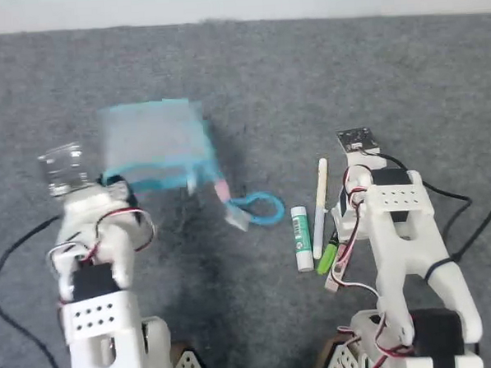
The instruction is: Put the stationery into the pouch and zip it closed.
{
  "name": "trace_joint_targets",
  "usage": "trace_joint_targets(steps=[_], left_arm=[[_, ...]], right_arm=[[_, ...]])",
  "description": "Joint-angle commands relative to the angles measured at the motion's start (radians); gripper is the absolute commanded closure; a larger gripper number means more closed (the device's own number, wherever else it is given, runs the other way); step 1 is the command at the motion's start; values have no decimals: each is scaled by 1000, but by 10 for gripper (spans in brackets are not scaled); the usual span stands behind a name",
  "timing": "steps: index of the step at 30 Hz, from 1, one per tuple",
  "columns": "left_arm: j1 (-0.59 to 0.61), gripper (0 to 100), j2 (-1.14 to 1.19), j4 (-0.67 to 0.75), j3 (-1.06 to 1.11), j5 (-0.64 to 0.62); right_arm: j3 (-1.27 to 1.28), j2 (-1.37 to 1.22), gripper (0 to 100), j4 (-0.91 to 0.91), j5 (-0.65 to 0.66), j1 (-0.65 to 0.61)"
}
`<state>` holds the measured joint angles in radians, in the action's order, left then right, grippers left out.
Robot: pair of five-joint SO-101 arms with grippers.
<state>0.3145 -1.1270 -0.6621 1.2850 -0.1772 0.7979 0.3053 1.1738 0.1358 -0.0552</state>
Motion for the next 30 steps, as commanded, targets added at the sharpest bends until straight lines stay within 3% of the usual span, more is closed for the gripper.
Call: trace_joint_targets(steps=[1,3,4,8,10,12,15,16,19,20,23,30], left_arm=[[-256,990,-6,-2,25,160],[-419,990,-15,-35,41,292],[-411,990,-17,-43,25,282],[-44,990,-6,-25,-90,26],[32,990,-6,-6,-74,-17],[-41,990,-6,2,-24,44],[-284,990,-8,-5,25,264],[-284,990,-15,-5,19,250],[-84,990,-5,-8,-56,55],[-61,990,-5,-11,-56,55],[-143,990,11,-5,-16,187],[-166,990,25,21,-12,117]], right_arm=[[-3,58,826,-16,15,4],[-3,58,826,-15,15,4],[-3,58,826,-13,15,4],[-3,58,826,-12,15,8],[-3,58,826,-12,15,4],[-3,58,826,-13,15,2],[-3,58,826,-13,15,2],[-3,58,826,-13,15,2],[5,58,826,-12,15,4],[9,59,826,-13,17,2],[12,59,826,-15,35,2],[-84,114,846,8,46,-67]])
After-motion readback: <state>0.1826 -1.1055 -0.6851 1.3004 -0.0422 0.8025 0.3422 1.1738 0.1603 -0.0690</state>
